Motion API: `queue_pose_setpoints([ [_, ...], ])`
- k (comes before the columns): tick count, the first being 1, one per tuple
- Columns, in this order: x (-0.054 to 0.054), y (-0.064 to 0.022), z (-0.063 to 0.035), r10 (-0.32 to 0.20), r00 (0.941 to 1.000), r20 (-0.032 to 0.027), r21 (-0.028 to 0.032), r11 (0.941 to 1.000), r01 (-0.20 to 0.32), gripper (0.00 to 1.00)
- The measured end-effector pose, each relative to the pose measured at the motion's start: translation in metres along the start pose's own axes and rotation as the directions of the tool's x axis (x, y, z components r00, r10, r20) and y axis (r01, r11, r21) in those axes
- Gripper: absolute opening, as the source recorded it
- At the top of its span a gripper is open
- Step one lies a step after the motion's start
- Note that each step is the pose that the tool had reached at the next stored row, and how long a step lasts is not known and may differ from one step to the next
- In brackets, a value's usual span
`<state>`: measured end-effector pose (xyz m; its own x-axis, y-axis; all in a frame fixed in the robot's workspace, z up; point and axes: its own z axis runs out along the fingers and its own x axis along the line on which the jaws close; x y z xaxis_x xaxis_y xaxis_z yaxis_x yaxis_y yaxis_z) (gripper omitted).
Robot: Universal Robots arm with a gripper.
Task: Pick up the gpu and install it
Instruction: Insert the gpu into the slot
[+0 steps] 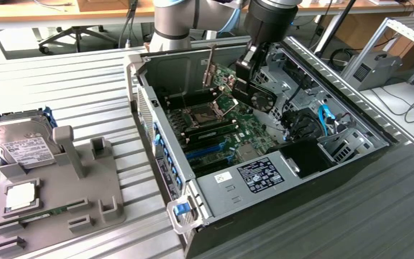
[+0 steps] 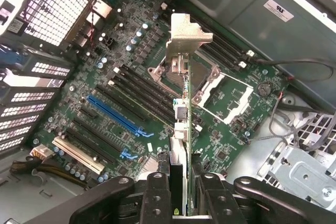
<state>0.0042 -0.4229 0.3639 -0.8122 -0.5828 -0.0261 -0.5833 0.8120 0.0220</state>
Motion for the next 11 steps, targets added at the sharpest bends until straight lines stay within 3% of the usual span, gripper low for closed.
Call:
queue_pose_setpoints([
  [11,0.0,0.0,0.0001,-0.027,0.9996,-0.0005,-0.0007,0.9996,0.027,0.26],
])
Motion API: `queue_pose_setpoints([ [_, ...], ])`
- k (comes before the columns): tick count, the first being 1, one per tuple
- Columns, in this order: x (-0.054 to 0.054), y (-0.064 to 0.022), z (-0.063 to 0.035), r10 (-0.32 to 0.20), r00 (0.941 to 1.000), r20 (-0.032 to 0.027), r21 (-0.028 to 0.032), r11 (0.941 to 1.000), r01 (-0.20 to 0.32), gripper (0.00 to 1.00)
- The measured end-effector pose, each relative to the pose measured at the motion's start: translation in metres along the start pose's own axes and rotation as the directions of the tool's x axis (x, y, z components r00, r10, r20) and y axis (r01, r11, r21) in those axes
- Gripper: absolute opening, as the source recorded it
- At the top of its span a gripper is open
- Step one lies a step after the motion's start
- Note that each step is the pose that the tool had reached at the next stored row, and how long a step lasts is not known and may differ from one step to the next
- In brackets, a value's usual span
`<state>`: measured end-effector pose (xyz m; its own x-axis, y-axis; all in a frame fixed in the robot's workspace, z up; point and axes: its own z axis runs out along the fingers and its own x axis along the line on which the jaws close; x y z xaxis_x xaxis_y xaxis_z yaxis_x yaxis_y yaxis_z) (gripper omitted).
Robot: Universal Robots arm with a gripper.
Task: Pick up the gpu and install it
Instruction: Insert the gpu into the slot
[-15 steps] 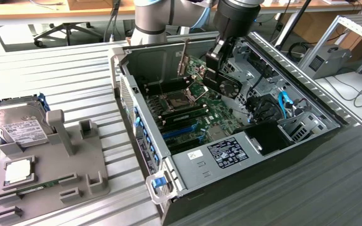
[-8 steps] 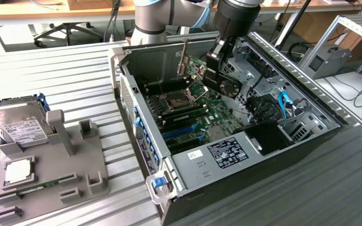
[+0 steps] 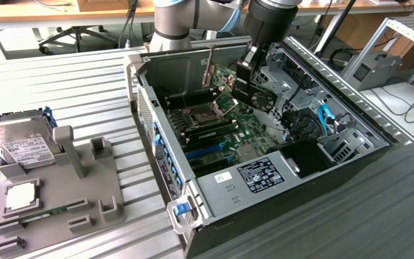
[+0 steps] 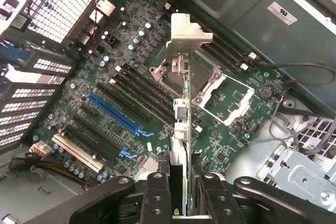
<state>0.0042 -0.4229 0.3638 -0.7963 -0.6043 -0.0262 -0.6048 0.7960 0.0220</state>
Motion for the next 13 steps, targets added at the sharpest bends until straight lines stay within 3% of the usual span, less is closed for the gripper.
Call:
queue_pose_setpoints([
  [13,0.0,0.0,0.0001,-0.037,0.9993,-0.0008,-0.001,0.9993,0.037,0.26],
])
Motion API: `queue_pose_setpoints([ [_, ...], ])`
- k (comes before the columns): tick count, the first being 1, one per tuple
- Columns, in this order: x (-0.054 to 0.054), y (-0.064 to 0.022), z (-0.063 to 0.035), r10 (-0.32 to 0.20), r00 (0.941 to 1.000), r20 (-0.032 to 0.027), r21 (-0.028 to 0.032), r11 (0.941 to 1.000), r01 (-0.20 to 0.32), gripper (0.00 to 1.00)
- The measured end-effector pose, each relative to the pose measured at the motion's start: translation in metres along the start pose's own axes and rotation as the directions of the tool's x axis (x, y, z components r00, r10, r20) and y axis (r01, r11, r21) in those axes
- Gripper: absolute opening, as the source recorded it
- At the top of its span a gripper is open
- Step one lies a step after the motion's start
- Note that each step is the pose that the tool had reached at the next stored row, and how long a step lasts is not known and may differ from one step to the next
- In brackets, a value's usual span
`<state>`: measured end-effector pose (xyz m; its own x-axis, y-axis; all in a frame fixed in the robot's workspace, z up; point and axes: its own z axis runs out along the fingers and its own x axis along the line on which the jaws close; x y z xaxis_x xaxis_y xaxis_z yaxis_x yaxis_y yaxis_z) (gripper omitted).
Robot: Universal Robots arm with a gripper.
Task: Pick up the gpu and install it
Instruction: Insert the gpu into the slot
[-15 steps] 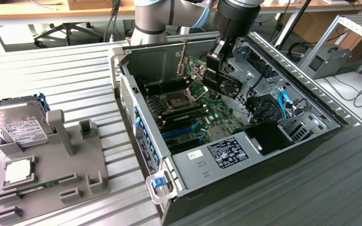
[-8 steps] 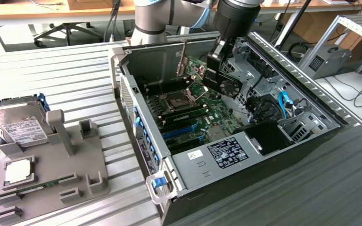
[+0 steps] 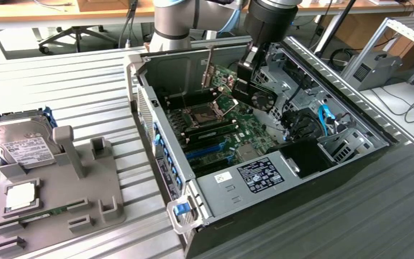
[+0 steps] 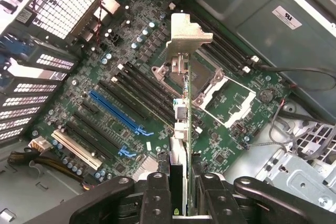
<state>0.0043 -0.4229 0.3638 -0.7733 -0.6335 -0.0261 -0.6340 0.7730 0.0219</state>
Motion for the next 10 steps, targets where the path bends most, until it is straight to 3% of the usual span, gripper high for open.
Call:
queue_pose_setpoints([
  [10,0.0,0.0,0.0001,-0.024,0.9997,-0.0004,-0.0007,0.9997,0.024,0.26],
])
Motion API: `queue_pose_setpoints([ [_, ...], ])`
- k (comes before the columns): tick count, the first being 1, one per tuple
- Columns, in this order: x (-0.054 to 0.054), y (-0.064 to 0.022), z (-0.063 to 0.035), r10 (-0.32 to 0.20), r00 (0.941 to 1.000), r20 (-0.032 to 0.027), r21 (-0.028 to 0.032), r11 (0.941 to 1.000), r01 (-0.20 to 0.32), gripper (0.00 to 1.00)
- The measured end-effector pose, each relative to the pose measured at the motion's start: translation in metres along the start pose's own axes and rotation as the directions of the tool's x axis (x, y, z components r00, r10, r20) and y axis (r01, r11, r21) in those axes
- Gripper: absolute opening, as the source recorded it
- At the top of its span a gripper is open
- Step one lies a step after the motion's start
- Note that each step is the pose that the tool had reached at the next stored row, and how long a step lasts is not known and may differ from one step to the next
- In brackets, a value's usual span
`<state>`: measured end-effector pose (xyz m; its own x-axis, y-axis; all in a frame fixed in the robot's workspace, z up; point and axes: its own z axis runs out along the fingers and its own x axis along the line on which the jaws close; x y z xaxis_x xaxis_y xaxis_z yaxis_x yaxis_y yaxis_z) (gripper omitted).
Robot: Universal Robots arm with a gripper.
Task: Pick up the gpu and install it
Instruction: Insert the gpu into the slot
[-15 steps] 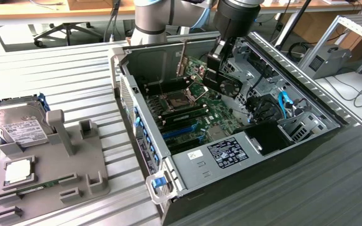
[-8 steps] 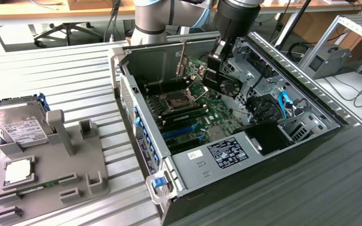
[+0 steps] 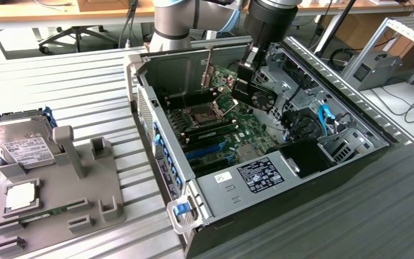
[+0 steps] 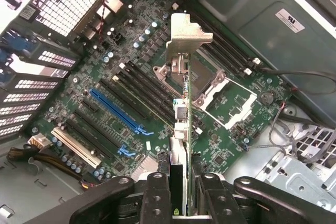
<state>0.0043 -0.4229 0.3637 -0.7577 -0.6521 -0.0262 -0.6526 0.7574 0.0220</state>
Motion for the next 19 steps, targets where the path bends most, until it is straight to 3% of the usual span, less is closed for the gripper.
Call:
queue_pose_setpoints([
  [19,0.0,0.0,0.0001,-0.052,0.9987,-0.0011,-0.0014,0.9987,0.052,0.26],
])
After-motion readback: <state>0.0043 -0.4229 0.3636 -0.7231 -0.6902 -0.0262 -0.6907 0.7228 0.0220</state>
